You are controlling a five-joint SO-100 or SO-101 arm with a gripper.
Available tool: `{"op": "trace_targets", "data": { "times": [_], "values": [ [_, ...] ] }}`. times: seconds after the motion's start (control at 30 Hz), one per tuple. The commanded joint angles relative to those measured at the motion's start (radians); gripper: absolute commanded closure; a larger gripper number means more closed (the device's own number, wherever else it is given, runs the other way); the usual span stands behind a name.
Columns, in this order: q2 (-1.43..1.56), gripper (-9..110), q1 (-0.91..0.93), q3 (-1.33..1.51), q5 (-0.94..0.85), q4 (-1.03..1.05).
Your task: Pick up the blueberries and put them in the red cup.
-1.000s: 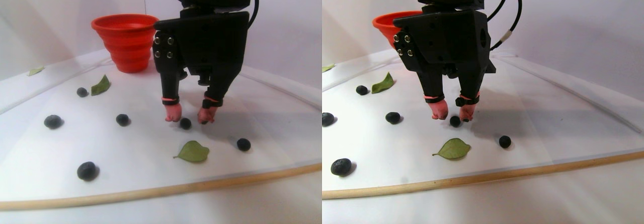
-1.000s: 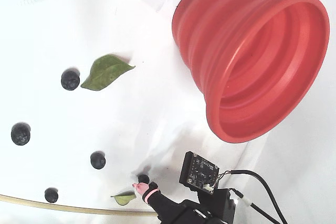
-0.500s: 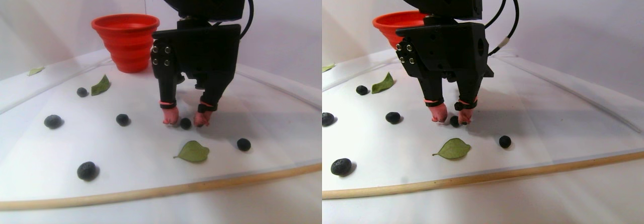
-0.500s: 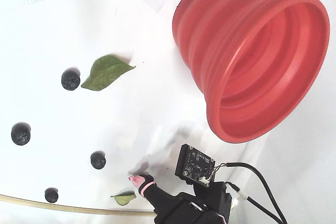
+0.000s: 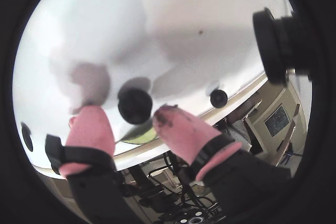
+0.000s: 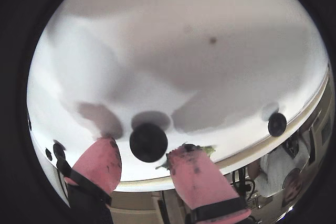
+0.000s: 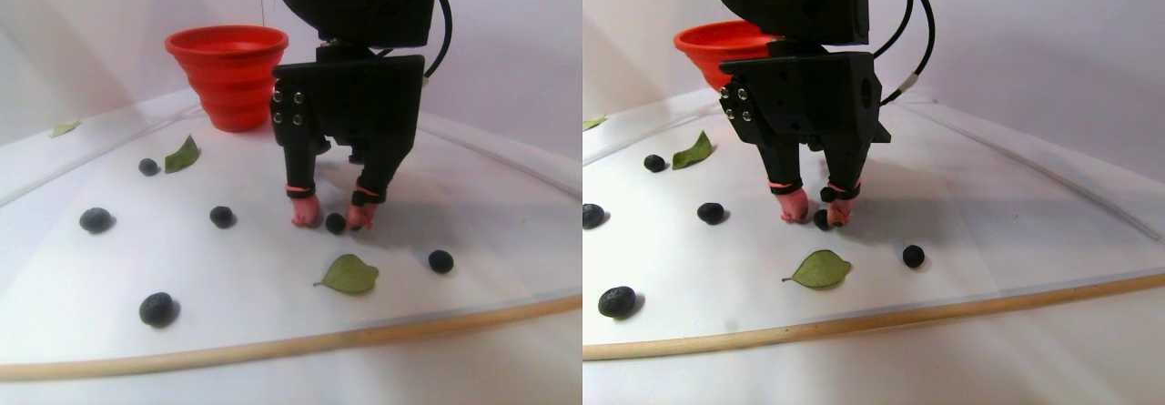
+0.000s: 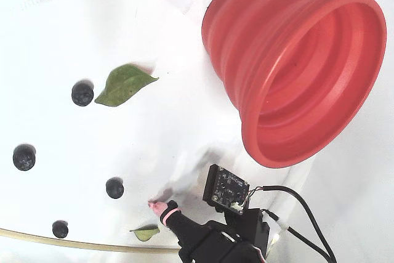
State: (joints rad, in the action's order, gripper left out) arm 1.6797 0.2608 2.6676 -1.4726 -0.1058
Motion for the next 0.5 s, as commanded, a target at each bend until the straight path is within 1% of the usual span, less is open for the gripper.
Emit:
{"op": "trace_targets", "data": {
  "times": [0.0,0.3,0.47],
  "values": [
    [-0.002,84,0.015,-0.009,-0.017,0.003],
    [-0.017,84,0.02,-0.026,-0.018,0.003],
    [-0.018,88,0.025,-0.025,-0.026,0.003]
  ]
}}
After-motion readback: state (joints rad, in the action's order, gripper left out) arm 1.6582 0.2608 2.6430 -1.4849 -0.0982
